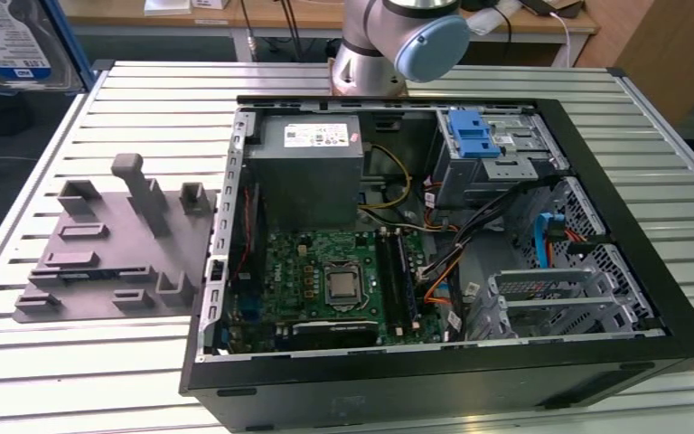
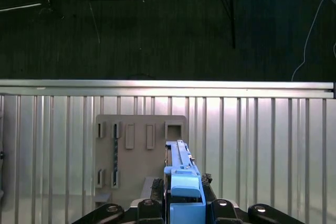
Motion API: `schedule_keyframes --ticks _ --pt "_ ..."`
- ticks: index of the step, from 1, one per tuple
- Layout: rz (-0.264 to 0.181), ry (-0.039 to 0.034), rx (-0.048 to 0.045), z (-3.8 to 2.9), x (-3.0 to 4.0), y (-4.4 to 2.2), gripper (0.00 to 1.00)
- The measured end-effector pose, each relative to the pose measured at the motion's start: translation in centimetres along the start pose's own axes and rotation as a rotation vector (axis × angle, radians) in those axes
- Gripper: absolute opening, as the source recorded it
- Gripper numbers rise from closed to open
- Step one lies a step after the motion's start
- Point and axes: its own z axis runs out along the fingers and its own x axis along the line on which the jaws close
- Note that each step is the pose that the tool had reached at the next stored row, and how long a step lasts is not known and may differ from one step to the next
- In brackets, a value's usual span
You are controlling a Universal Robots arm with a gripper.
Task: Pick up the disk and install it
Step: 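Pick up the disk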
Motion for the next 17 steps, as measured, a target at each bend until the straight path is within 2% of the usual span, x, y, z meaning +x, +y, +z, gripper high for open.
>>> schedule_keyframes --ticks 17 --pt "0.0 0.0 0.0 -0.01 0.0 -1.17 0.36"
